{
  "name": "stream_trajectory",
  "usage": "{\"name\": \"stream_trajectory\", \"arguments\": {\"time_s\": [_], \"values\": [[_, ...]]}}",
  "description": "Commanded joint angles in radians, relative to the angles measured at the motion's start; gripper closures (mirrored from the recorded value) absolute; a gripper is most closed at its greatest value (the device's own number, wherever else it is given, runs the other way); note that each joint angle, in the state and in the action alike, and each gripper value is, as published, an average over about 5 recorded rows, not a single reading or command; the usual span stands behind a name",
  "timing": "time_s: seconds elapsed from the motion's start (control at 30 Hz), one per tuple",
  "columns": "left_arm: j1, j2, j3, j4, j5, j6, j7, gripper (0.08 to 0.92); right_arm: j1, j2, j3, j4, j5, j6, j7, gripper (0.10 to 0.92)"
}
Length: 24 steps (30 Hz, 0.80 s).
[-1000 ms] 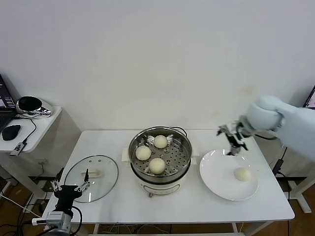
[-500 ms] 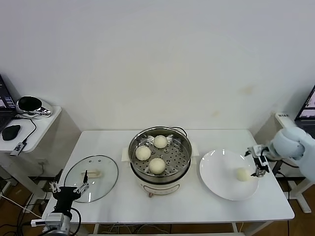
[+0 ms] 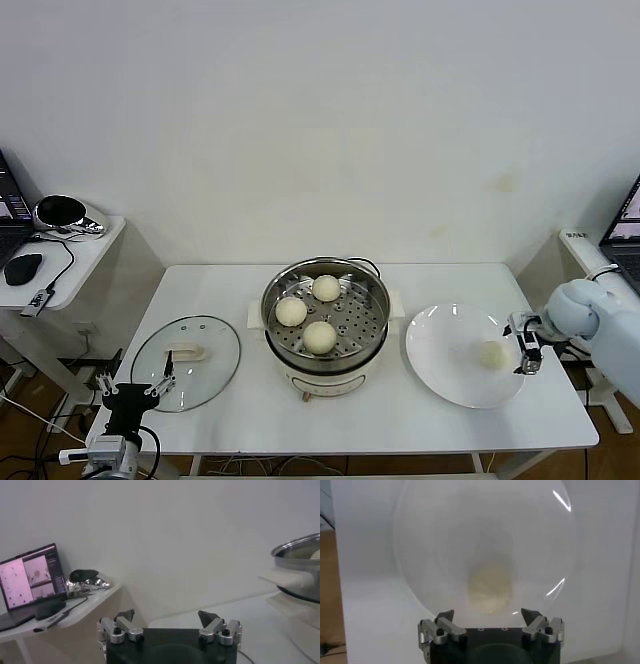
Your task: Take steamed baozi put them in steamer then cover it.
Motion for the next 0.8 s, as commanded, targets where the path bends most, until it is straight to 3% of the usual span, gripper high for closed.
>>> {"name": "stream_trajectory", "arguments": {"time_s": [0.03, 0.43, 0.8], "values": [[-0.002, 0.001, 0.000, 0.001, 0.001, 0.001, 0.001, 0.177, -0.019, 0.097, 0.036, -0.119, -0.029, 0.017, 0.008, 0.203], [0.000, 0.001, -0.005, 0.000, 0.002, 0.001, 0.001, 0.177, 0.009, 0.133, 0.032, -0.148, -0.024, 0.001, 0.002, 0.212], [0.003, -0.001, -0.006, -0.003, 0.001, 0.000, 0.003, 0.177, 0.018, 0.124, 0.013, -0.130, -0.021, -0.014, -0.042, 0.361]]}}
